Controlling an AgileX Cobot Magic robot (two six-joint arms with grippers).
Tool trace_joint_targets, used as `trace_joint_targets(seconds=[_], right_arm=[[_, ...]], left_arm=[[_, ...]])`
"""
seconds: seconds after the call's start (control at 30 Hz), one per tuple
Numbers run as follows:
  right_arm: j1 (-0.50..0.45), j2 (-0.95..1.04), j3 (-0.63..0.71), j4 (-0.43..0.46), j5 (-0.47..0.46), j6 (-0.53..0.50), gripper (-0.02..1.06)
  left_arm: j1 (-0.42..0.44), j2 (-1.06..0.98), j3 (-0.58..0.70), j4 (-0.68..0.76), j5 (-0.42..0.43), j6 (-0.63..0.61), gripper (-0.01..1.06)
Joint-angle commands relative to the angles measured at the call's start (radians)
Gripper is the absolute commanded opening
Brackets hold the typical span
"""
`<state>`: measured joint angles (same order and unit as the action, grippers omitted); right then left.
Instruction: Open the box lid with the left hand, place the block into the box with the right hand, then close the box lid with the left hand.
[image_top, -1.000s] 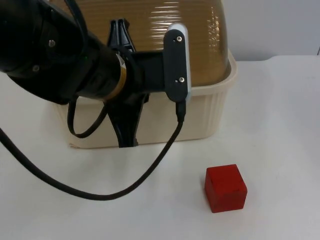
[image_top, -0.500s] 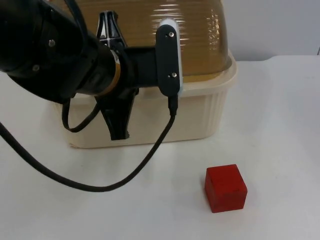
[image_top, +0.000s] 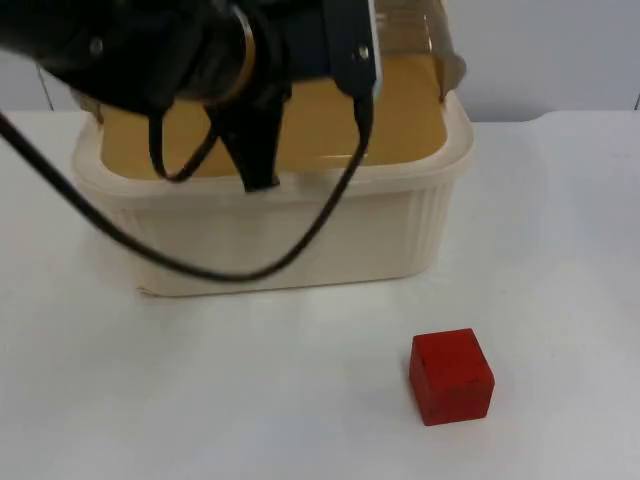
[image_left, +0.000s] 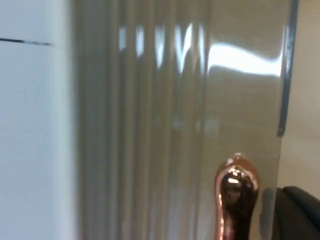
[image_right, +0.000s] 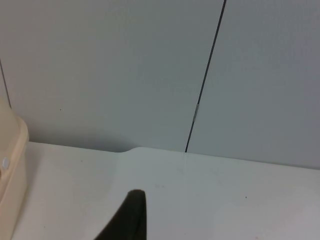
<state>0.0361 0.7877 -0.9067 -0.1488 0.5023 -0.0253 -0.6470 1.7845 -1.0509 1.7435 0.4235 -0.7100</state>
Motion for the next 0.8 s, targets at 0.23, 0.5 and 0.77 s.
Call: trace_joint_targets(seconds=[0.23, 0.5, 0.77], right_arm=[[-0.002, -0.005, -0.005, -0.006, -0.013, -0.009, 1.05], [-0.002, -0.005, -0.005, -0.006, -0.017, -0.012, 1.05], [-0.002, -0.005, -0.005, -0.004, -0.020, -0.012, 1.05]], left_arm=[[0.142, -0.005, -0.131, 0.001, -0.129, 0.000, 0.00], [0.135, -0.035, -0.137, -0.386, -0.108, -0.011, 0.00], [0.133, -0.163, -0.033, -1.197, -0.169, 0.206, 0.00]])
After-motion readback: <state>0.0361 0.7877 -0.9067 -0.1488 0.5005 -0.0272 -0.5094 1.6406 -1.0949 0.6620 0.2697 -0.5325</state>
